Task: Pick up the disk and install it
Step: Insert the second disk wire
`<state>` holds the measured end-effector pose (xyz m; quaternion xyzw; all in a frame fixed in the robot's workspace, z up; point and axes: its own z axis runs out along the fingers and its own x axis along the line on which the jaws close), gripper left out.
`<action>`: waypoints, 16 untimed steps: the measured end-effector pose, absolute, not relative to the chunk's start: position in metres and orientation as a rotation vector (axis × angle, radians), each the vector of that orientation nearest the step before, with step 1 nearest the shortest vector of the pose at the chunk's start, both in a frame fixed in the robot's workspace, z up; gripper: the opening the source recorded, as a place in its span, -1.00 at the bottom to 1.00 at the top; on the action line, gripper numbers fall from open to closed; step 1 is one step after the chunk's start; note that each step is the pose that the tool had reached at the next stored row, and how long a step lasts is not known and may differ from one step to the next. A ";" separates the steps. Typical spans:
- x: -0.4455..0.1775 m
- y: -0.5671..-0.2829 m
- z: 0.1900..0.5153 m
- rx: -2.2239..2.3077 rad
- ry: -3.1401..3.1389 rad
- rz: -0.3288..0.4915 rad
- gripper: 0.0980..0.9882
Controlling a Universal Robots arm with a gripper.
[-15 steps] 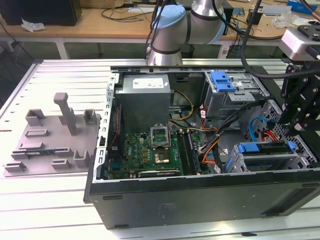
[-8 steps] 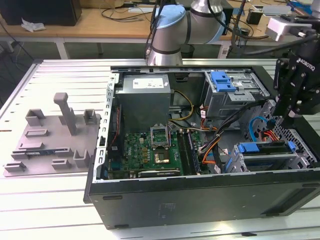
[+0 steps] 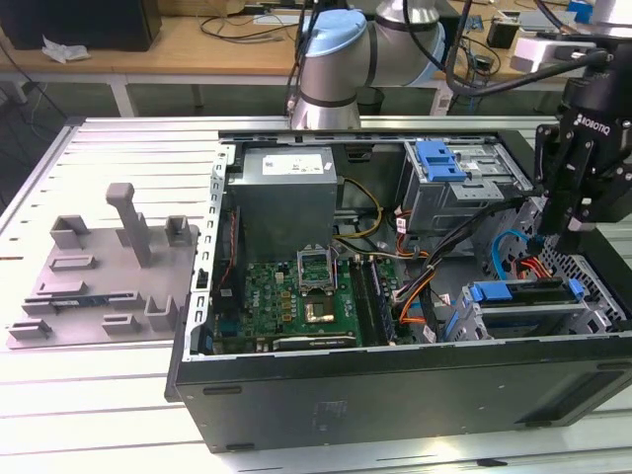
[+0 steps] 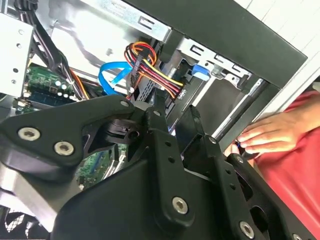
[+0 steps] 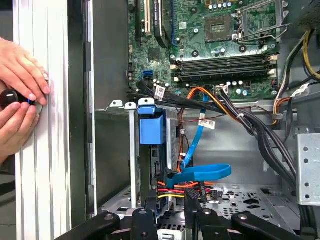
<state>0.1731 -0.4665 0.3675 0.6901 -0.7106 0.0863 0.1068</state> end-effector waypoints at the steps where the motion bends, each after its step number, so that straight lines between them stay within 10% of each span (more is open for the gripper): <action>1: 0.173 -0.465 0.367 2.028 -2.088 0.262 -0.41; 16: 0.155 -0.449 0.359 1.964 -2.052 0.343 -0.41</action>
